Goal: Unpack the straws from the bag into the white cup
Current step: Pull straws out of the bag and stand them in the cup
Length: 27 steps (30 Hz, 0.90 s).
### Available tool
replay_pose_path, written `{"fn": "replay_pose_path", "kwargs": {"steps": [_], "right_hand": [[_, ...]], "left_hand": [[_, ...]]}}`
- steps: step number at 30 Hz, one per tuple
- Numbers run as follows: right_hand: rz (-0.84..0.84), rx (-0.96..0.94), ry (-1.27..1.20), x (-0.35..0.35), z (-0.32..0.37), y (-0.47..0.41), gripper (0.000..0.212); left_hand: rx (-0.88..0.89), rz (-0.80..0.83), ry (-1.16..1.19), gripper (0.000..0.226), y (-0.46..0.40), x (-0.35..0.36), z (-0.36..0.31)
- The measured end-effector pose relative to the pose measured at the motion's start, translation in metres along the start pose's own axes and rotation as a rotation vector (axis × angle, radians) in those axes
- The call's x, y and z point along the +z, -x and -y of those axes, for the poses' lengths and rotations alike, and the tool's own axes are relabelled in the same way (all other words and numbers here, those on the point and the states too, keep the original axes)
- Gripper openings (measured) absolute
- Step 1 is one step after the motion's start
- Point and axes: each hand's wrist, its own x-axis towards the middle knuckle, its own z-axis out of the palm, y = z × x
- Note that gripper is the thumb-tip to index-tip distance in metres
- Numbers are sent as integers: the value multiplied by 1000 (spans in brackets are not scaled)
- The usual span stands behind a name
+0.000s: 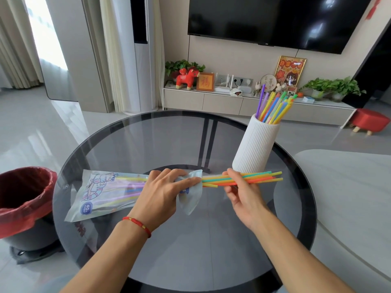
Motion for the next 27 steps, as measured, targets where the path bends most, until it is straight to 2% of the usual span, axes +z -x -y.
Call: {"fn": "replay_pose_path", "kwargs": {"steps": [6, 11, 15, 18, 22, 27], "right_hand": [[-176, -246, 102, -28, 27, -14, 17], [-208, -438, 265, -56, 56, -9, 20], [-152, -667, 615, -44, 103, 8, 18], [-161, -793, 990, -22, 130, 14, 31], [-105, -654, 1267, 6, 119, 15, 41], [35, -535, 1236, 11, 90, 12, 25]], "left_hand": [[-112, 20, -39, 70, 4, -1, 10], [-161, 50, -41, 70, 4, -1, 10], [-167, 59, -42, 70, 4, 0, 8], [-167, 64, -41, 70, 5, -1, 8], [-181, 69, -24, 69, 4, -4, 7], [-172, 75, -12, 68, 4, -3, 6]]}}
